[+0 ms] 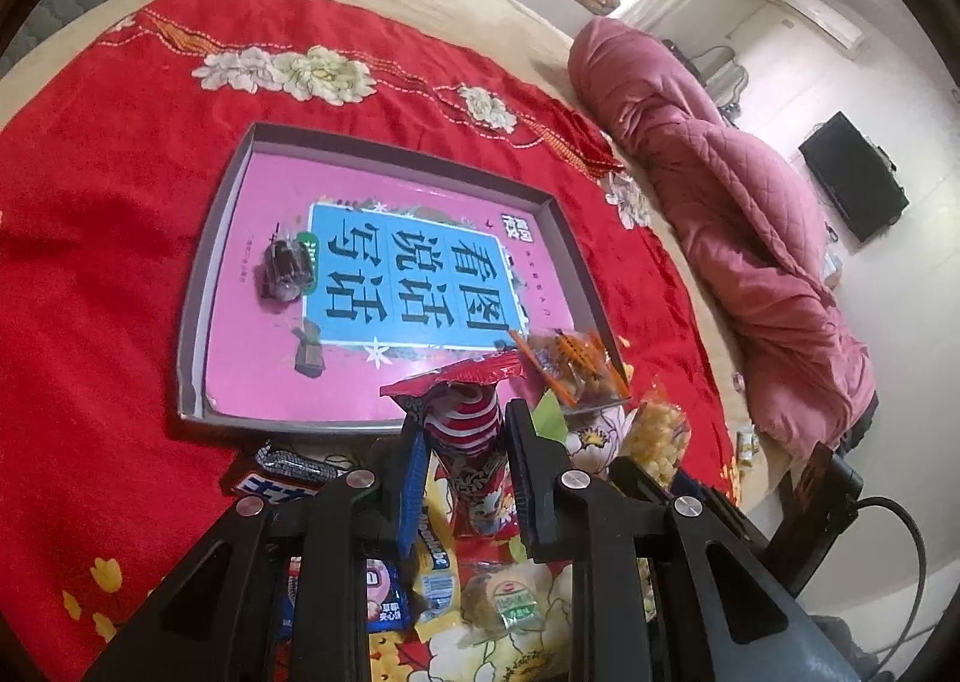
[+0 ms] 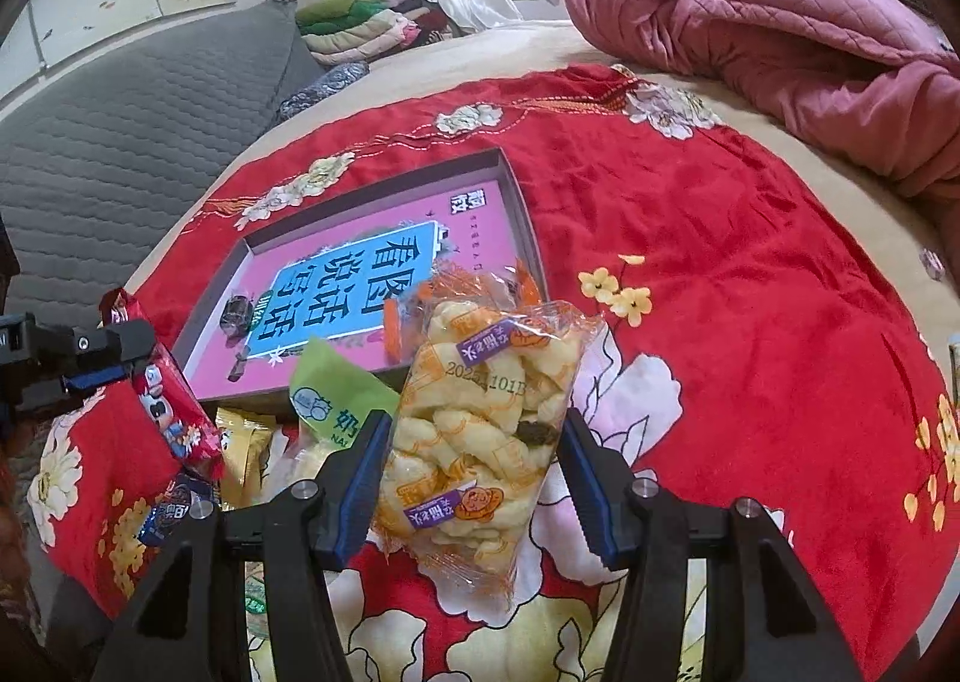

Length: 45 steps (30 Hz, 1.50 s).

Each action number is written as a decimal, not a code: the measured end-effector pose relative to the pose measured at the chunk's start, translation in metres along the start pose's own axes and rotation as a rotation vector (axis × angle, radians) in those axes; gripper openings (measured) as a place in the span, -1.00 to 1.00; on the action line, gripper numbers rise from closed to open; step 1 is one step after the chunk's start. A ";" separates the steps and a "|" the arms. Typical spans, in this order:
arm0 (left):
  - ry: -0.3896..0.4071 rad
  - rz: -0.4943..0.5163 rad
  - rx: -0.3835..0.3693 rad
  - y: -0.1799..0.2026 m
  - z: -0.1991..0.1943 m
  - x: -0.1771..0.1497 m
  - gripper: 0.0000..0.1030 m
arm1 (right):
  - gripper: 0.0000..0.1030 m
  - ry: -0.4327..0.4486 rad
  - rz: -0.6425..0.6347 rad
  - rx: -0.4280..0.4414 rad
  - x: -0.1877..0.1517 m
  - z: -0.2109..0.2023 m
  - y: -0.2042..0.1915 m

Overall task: Organize snacks
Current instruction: 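Lift the cracker bag with the right gripper while the left gripper grasps the red-white tube, then carry the cracker bag over the tray with the right gripper while the left carries the tube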

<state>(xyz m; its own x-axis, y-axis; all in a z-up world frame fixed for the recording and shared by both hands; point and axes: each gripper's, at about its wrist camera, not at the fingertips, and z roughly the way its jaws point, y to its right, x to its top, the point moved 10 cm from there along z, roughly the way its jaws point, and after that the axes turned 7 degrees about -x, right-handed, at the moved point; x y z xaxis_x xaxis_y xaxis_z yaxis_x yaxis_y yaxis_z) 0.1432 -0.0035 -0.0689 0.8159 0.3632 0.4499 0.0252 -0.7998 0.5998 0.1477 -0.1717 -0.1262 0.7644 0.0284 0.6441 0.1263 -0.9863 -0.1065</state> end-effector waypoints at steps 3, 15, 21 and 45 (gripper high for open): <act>0.008 0.008 -0.004 0.003 -0.005 0.001 -0.51 | 0.08 0.016 -0.006 0.005 0.003 -0.003 -0.002; 0.033 0.034 0.017 0.003 -0.018 0.007 -0.51 | 0.08 0.071 -0.027 0.023 0.014 -0.018 -0.011; 0.054 0.033 0.026 -0.002 -0.025 0.012 -0.51 | 0.08 0.105 -0.046 0.042 0.023 -0.028 -0.021; 0.125 0.019 0.019 -0.009 -0.044 0.030 -0.51 | 0.08 0.169 -0.093 0.035 0.043 -0.047 -0.041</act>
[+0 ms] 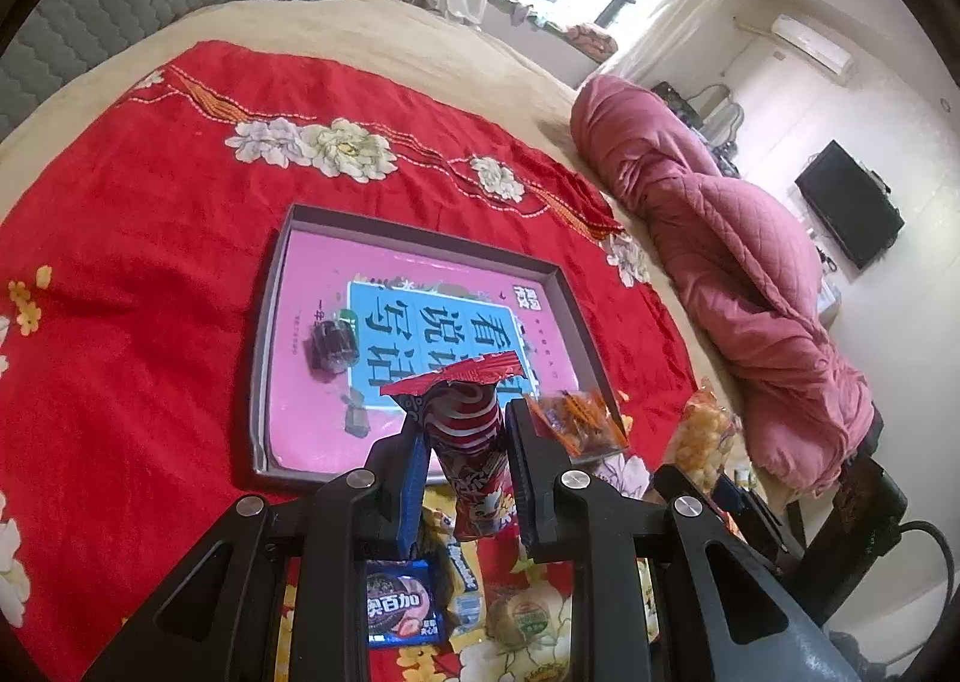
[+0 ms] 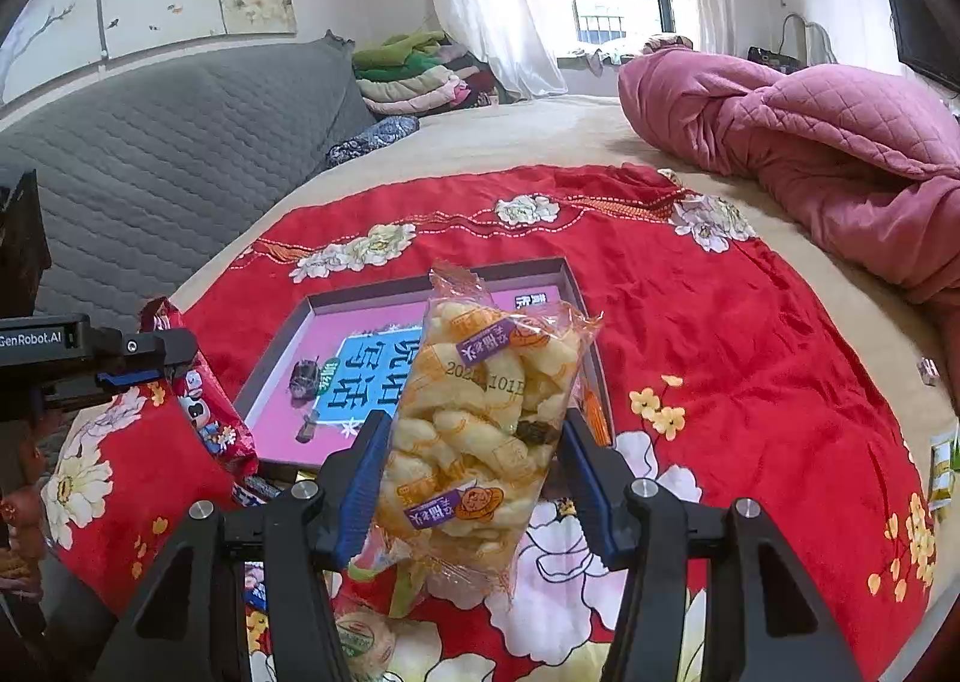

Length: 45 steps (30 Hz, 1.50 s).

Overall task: Organize snacks
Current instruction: 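Carry the cracker bag over the tray with the right gripper while the left carries the tube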

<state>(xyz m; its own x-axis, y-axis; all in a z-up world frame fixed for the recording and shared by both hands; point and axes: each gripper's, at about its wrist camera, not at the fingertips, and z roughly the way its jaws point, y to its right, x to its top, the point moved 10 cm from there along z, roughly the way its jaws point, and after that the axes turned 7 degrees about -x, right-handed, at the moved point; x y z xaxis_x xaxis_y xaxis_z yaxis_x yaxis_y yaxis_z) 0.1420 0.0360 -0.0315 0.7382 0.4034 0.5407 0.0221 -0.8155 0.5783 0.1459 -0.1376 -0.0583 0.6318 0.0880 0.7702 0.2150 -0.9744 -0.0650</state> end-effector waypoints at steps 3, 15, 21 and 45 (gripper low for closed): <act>0.010 -0.003 -0.005 -0.001 -0.001 0.005 -0.51 | 0.08 0.003 -0.002 0.000 0.004 0.001 -0.002; 0.032 -0.017 0.018 -0.018 -0.002 0.017 -0.51 | 0.08 0.011 -0.006 0.005 0.018 0.006 -0.012; 0.038 -0.037 0.031 -0.030 -0.002 0.022 -0.51 | 0.08 0.011 -0.011 0.007 0.022 0.010 -0.017; -0.001 -0.023 0.116 -0.057 0.039 0.029 -0.51 | 0.08 -0.010 -0.040 0.007 0.032 0.040 -0.039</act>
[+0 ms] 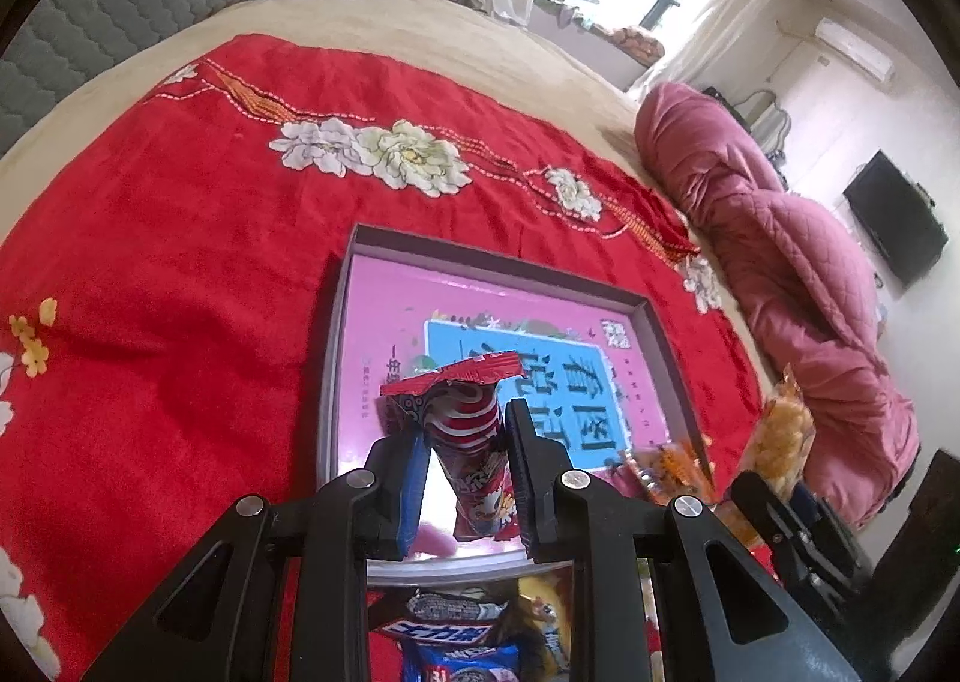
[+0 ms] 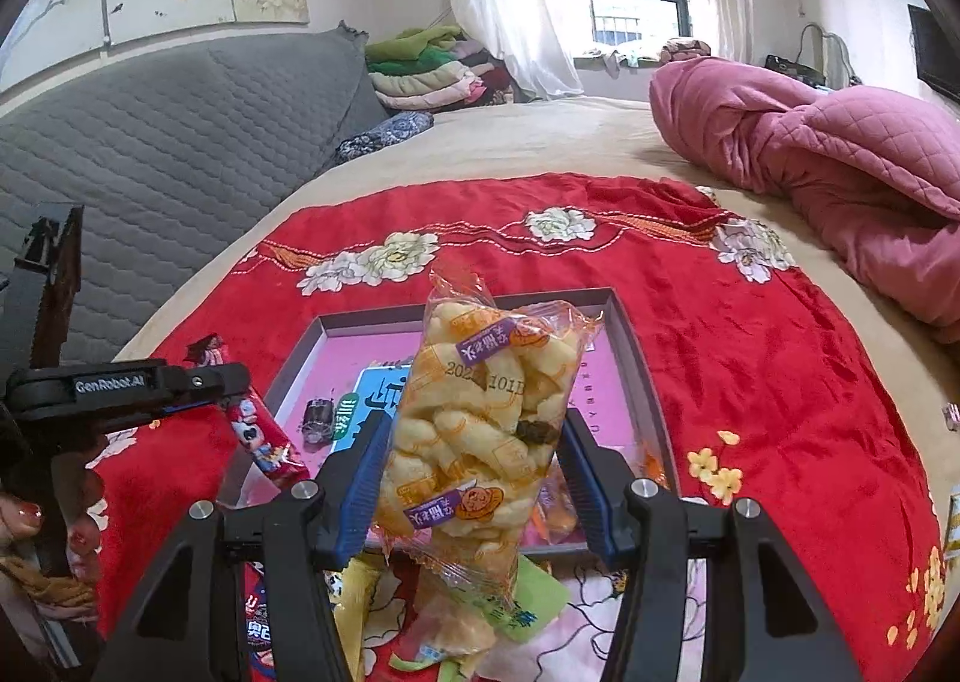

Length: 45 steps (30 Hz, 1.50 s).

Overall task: Organize snacks
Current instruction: 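Carry the cracker bag over the tray with the right gripper while the left carries the tube, then lower the cracker bag into the tray and open the right gripper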

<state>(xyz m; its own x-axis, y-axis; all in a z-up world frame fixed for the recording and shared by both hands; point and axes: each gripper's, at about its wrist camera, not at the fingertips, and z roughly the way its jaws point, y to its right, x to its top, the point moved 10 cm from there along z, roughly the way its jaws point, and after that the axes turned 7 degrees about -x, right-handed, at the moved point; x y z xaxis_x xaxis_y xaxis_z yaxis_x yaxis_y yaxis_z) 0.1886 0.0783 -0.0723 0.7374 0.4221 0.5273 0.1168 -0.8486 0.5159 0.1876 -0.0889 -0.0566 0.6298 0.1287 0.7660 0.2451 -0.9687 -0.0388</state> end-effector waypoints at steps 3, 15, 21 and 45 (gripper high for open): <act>-0.019 -0.001 0.005 -0.003 0.006 -0.006 -0.51 | 0.08 -0.009 -0.009 0.005 0.000 0.006 -0.005; -0.055 0.007 0.027 -0.010 0.020 -0.018 -0.51 | 0.08 -0.067 -0.042 0.023 -0.007 0.036 -0.024; -0.063 0.014 0.035 -0.011 0.024 -0.020 -0.51 | 0.08 -0.105 -0.057 0.026 -0.016 0.049 -0.031; -0.086 -0.001 0.027 -0.016 0.027 -0.024 -0.51 | 0.08 -0.178 -0.088 0.011 -0.040 0.077 -0.042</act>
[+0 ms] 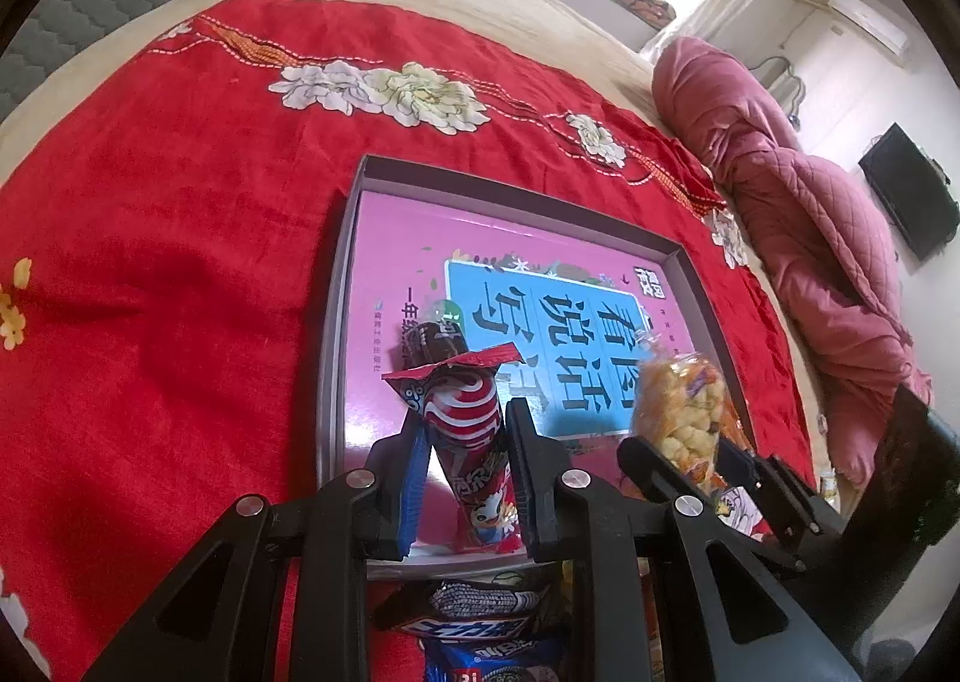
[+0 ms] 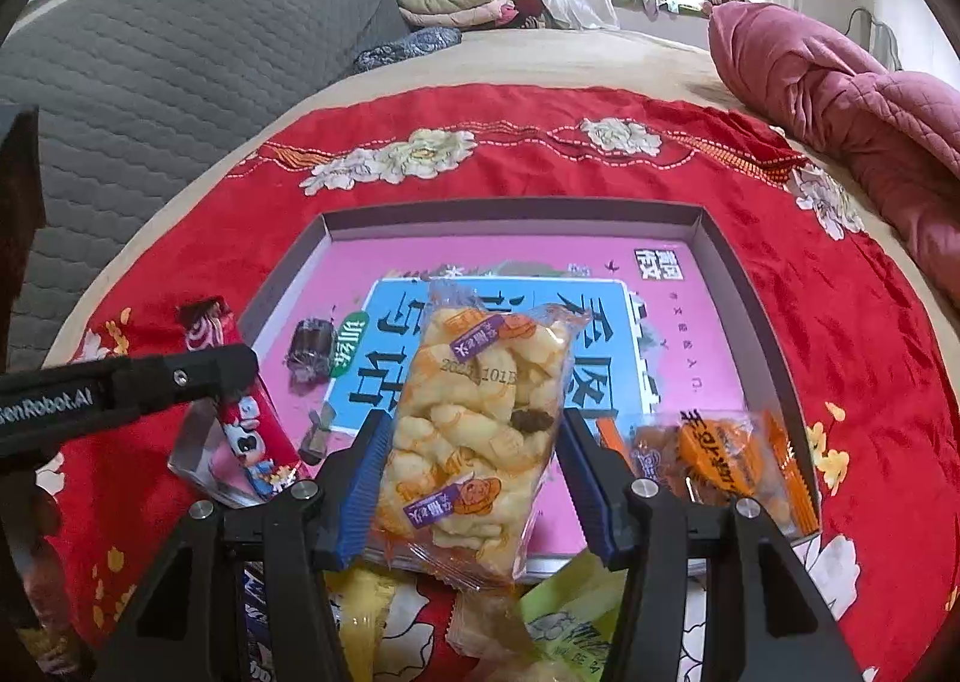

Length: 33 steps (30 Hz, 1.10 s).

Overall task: Organize snacks
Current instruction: 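Lower the cracker bag into the tray and open the right gripper, then open the left gripper to drop the red-white tube into the tray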

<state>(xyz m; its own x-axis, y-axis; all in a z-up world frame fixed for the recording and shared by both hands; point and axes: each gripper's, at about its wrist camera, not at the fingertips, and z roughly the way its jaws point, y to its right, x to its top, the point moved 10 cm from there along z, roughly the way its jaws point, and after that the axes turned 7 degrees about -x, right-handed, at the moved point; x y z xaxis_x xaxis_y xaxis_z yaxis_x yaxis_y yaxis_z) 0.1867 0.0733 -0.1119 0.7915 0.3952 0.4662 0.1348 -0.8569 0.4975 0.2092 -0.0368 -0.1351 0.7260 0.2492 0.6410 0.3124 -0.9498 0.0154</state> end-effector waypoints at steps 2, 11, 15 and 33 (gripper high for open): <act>0.000 -0.001 -0.001 0.000 0.000 0.000 -0.51 | 0.08 -0.008 0.001 -0.005 -0.002 0.002 0.001; -0.001 0.001 0.000 0.000 0.000 0.000 -0.51 | 0.09 -0.019 0.016 -0.016 -0.004 0.003 0.006; -0.001 0.001 0.000 0.000 0.000 0.000 -0.51 | 0.09 -0.023 0.025 -0.016 -0.005 0.004 0.008; -0.006 -0.003 0.000 0.001 -0.002 -0.001 -0.14 | 0.09 -0.013 0.049 -0.013 -0.002 -0.005 0.012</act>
<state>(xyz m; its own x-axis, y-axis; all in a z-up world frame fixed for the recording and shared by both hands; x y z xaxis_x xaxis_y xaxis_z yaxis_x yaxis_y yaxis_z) 0.1847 0.0724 -0.1100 0.7949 0.3954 0.4601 0.1369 -0.8558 0.4989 0.2088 -0.0493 -0.1323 0.7480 0.2049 0.6312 0.2686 -0.9632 -0.0056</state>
